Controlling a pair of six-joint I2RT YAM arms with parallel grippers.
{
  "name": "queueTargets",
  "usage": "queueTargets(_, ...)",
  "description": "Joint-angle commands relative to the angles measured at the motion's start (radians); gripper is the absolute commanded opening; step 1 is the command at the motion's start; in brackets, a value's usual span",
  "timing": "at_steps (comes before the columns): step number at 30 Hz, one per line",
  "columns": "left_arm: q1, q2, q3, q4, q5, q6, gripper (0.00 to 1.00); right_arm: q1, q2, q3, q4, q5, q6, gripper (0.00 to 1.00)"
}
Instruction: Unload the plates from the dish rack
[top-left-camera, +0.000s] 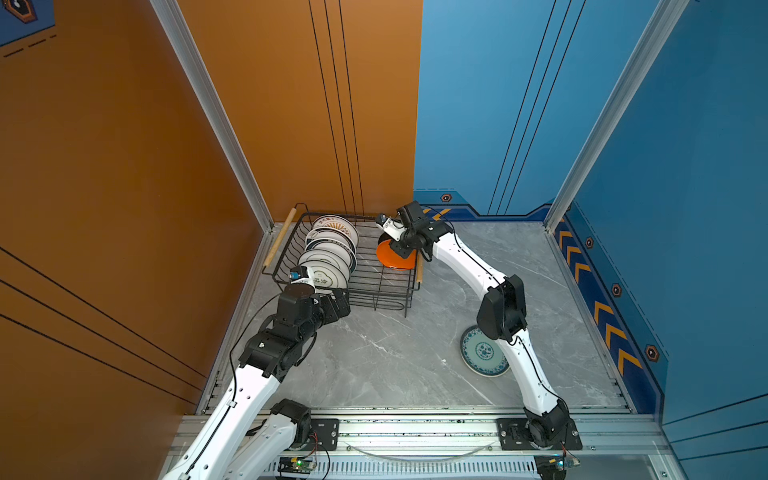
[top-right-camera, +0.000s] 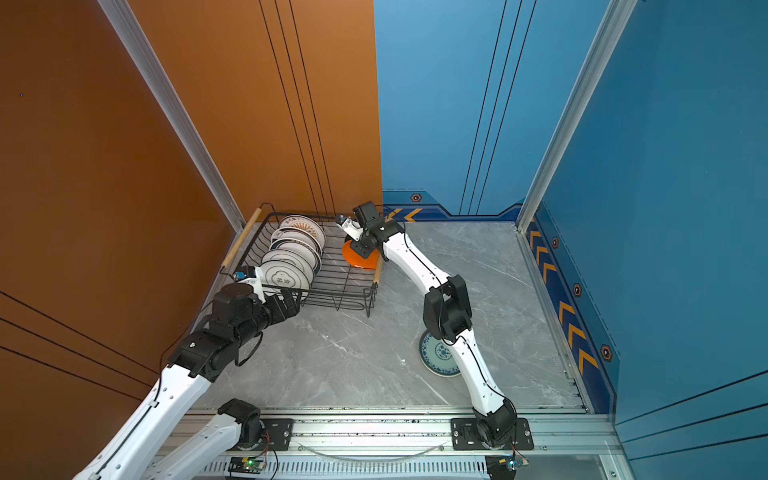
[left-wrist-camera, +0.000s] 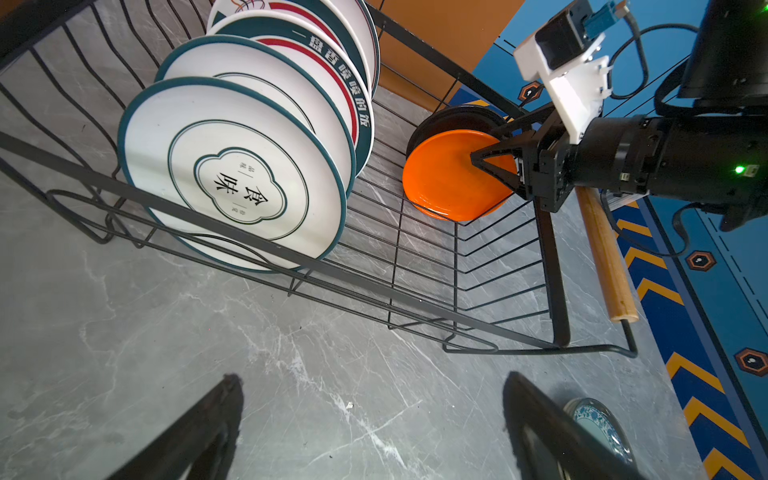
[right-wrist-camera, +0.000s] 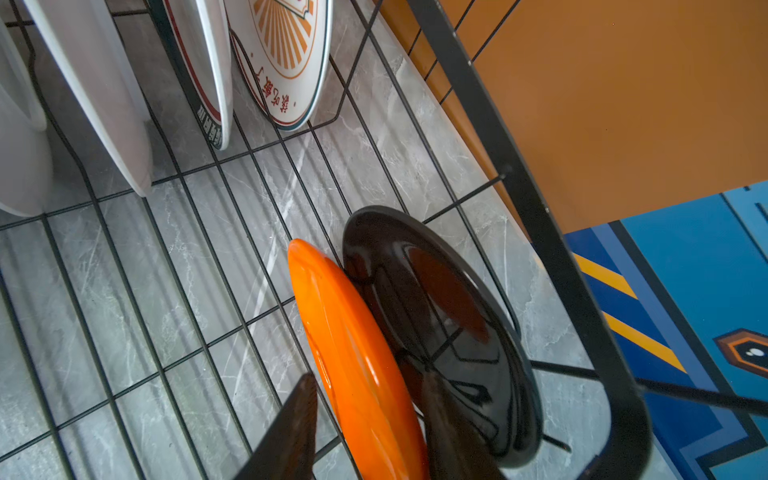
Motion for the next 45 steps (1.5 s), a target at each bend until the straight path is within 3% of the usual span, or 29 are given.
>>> queueTargets(1,0.011,-0.010,-0.014,0.014,0.009,0.009,0.98,0.000,0.051,0.000,-0.102,0.060,-0.007,0.38)
queueTargets(14,0.017,-0.008,-0.029,0.020,0.009,0.021,0.98,0.032,0.076,0.005,-0.104,0.181,-0.085,0.26)
queueTargets(27,0.017,-0.007,-0.024,0.017,0.031,0.006,0.98,0.048,0.076,0.002,-0.142,0.143,-0.166,0.10)
queueTargets(35,0.017,0.044,0.000,-0.034,-0.025,-0.016,0.98,0.053,0.076,0.000,-0.166,0.114,-0.190,0.00)
queueTargets(45,0.011,0.013,-0.014,-0.030,-0.060,-0.036,0.98,0.059,0.021,-0.075,-0.173,0.027,-0.257,0.00)
